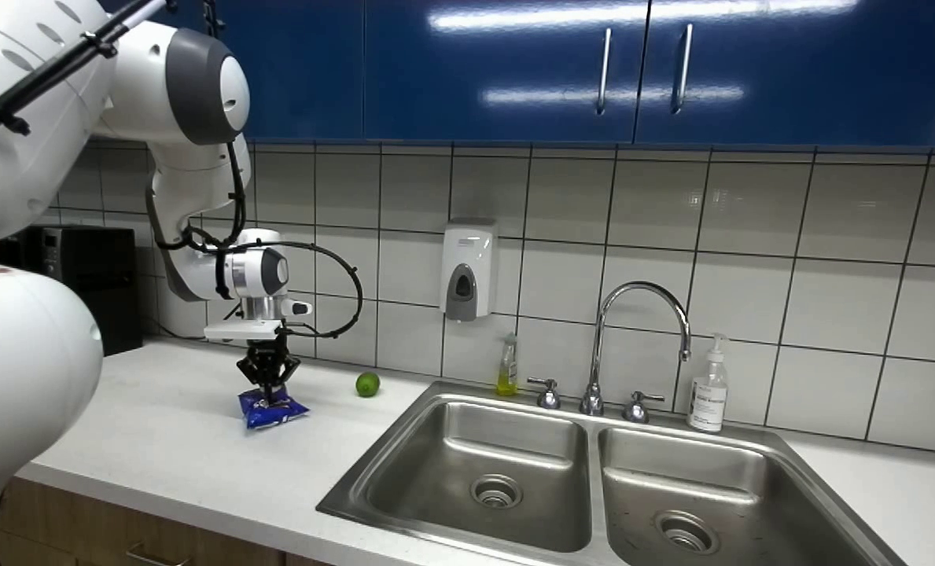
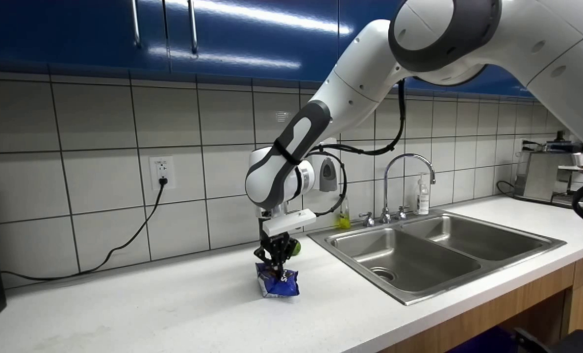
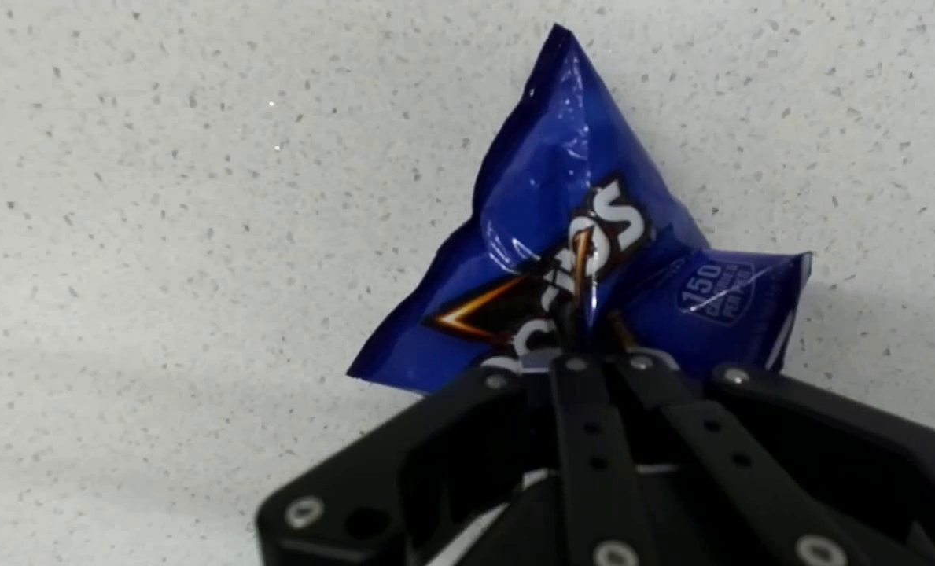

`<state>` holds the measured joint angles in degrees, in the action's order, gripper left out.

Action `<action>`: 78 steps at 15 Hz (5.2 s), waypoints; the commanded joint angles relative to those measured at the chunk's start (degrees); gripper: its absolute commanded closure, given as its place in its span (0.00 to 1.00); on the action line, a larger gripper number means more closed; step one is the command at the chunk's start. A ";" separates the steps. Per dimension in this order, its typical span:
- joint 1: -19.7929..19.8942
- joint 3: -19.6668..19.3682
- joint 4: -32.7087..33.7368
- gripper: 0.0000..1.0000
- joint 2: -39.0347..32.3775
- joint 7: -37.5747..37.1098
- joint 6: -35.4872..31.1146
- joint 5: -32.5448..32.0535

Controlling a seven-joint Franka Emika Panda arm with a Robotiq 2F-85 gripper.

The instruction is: Put the blue snack packet in the left sink

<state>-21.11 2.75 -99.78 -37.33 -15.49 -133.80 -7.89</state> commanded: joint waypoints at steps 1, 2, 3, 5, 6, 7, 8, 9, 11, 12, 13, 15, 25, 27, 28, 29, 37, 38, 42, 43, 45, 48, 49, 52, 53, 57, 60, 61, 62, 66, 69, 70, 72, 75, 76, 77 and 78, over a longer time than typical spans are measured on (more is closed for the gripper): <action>0.43 0.14 1.28 1.00 -0.54 -1.25 2.27 0.07; 0.43 0.05 1.28 1.00 -0.50 -1.40 2.34 0.02; 0.44 -0.03 1.25 1.00 -0.40 -1.53 2.31 -0.01; 0.39 -0.28 1.21 1.00 0.21 -1.95 2.39 -0.13; 0.36 -0.41 1.07 1.00 0.97 -2.24 2.43 -0.15; 0.46 -0.35 0.84 1.00 1.90 -2.31 2.61 0.04; 0.48 -0.39 0.64 1.00 2.68 -2.57 2.56 0.08; 0.54 -0.33 0.09 1.00 4.02 -2.76 2.69 0.15; 0.74 -0.10 -1.31 1.00 6.72 -2.99 2.64 0.29; 0.70 -0.16 -1.71 1.00 7.84 -3.45 2.85 0.18; 0.78 -0.15 -2.15 1.00 8.89 -3.82 3.19 0.17; 1.16 -0.16 -2.96 1.00 10.63 -4.69 4.05 0.34; 5.79 -3.78 -10.19 1.00 15.83 -12.25 4.64 0.52; 7.25 -4.90 -11.47 1.00 16.65 -13.40 4.44 0.65; 8.09 -5.43 -12.10 1.00 17.11 -13.86 4.36 0.88; 8.88 -5.93 -12.73 1.00 17.55 -14.20 4.27 1.06; 14.75 -9.09 -17.46 1.00 20.41 -16.08 3.00 3.65; 15.35 -9.37 -17.96 1.00 20.73 -16.22 2.70 4.10; 17.31 -10.56 -19.03 1.00 20.94 -17.14 1.58 5.23; 17.68 -10.86 -19.21 1.00 20.92 -17.37 1.27 5.39; 18.53 -11.42 -19.60 1.00 20.84 -17.78 0.27 5.86; 19.56 -12.74 -20.14 1.00 20.43 -18.81 -1.32 5.97; 19.88 -13.16 -20.24 1.00 20.21 -19.23 -1.82 5.89; 20.94 -14.55 -19.84 1.00 18.87 -20.28 -3.36 5.62; 21.29 -14.95 -19.51 1.00 18.38 -20.50 -3.58 5.63; 22.06 -16.36 -18.68 1.00 16.82 -21.49 -4.43 5.45; 22.12 -16.36 -19.28 0.99 16.88 -20.49 -4.03 5.29; 22.14 -16.46 -19.28 0.99 16.71 -20.61 -4.14 5.29; 22.14 -16.49 -19.25 0.99 16.57 -20.67 -4.22 5.29; 22.12 -16.50 -19.20 0.99 16.42 -20.75 -4.31 5.30; 22.12 -16.50 -19.19 1.00 16.41 -20.76 -4.34 5.30; 22.05 -16.48 -19.11 1.00 16.11 -20.96 -4.49 5.30; 22.05 -16.55 -18.44 1.00 14.61 -21.54 -5.04 5.43; 21.84 -16.99 -17.62 1.00 12.35 -22.54 -5.84 5.28; 21.96 -16.98 -17.30 1.00 11.46 -22.46 -6.22 5.60; 22.14 -16.90 -16.84 1.00 10.50 -22.30 -6.53 6.01; 22.28 -16.90 -16.24 1.00 9.34 -22.33 -6.88 6.31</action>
<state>0.45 -14.30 -118.43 -24.97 -36.66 -139.79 -2.31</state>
